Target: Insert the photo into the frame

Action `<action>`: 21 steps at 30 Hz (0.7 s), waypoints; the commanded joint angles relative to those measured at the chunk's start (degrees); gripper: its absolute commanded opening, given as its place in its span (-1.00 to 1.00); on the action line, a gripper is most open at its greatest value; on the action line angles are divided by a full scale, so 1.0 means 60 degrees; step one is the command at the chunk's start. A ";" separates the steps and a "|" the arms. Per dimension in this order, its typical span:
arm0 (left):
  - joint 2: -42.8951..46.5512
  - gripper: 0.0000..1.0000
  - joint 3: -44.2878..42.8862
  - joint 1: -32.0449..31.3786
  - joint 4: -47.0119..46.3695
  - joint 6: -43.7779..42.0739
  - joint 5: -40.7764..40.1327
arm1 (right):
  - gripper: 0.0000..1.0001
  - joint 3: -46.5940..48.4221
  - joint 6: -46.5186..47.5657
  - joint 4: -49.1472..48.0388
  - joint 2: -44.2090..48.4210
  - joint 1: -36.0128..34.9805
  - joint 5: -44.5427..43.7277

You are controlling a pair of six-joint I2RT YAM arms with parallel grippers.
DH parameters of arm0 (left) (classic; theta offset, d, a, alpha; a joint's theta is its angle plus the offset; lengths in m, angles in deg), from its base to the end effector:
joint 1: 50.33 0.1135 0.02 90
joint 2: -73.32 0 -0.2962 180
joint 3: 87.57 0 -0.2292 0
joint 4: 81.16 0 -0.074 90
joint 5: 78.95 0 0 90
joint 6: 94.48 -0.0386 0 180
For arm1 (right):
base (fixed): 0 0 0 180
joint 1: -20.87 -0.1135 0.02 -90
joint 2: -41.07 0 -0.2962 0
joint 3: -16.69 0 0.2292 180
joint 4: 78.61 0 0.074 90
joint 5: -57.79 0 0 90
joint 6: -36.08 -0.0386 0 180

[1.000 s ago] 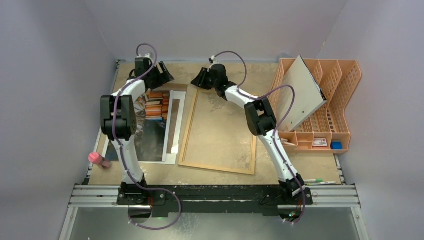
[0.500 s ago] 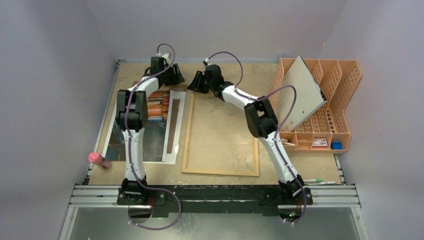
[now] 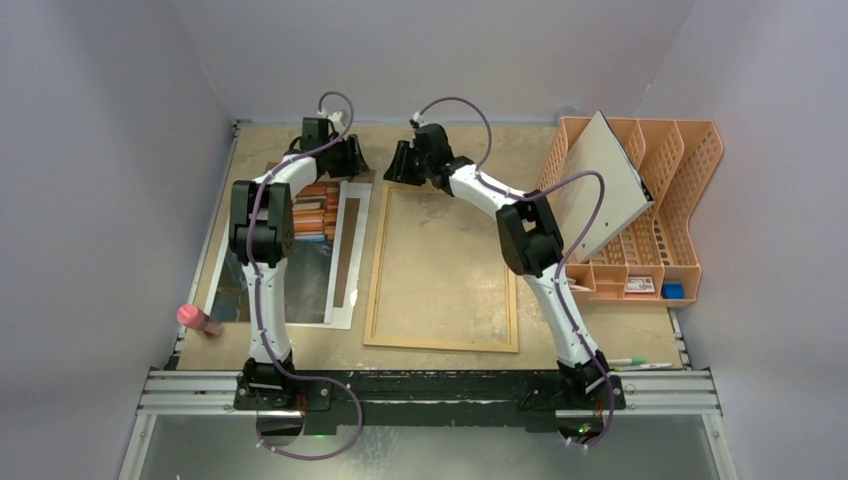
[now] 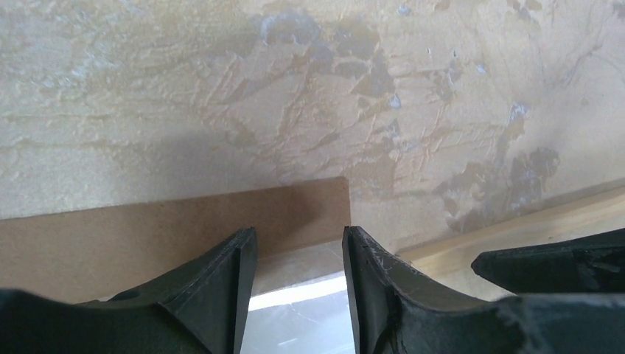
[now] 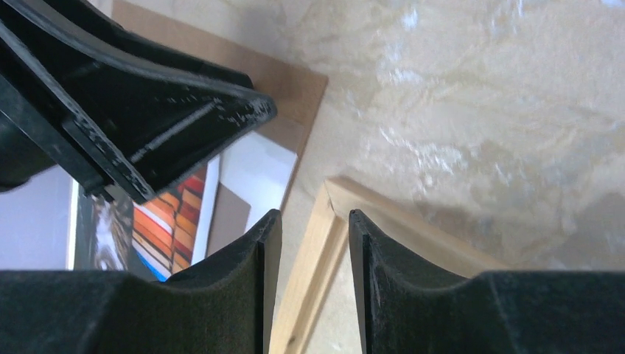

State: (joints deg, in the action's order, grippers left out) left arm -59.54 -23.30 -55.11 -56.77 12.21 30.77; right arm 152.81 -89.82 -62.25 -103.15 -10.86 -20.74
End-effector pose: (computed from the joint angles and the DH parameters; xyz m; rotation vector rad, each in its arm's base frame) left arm 0.5202 -0.0566 0.1900 -0.0598 2.3130 -0.5874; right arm 0.4969 0.3163 0.2081 -0.0597 2.1194 0.9345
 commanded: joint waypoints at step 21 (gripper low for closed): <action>0.0687 0.03 0.1331 -0.0347 0.0785 -0.0515 0.0586 | -0.13 -0.1386 0.0943 0.1365 0.0910 0.0793 -0.1624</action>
State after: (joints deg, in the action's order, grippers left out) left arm -57.55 -20.21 -55.48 -55.57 9.59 34.77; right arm 141.40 -86.63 -56.15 -96.64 -8.19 -23.96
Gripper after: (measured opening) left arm 0.510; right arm 0.438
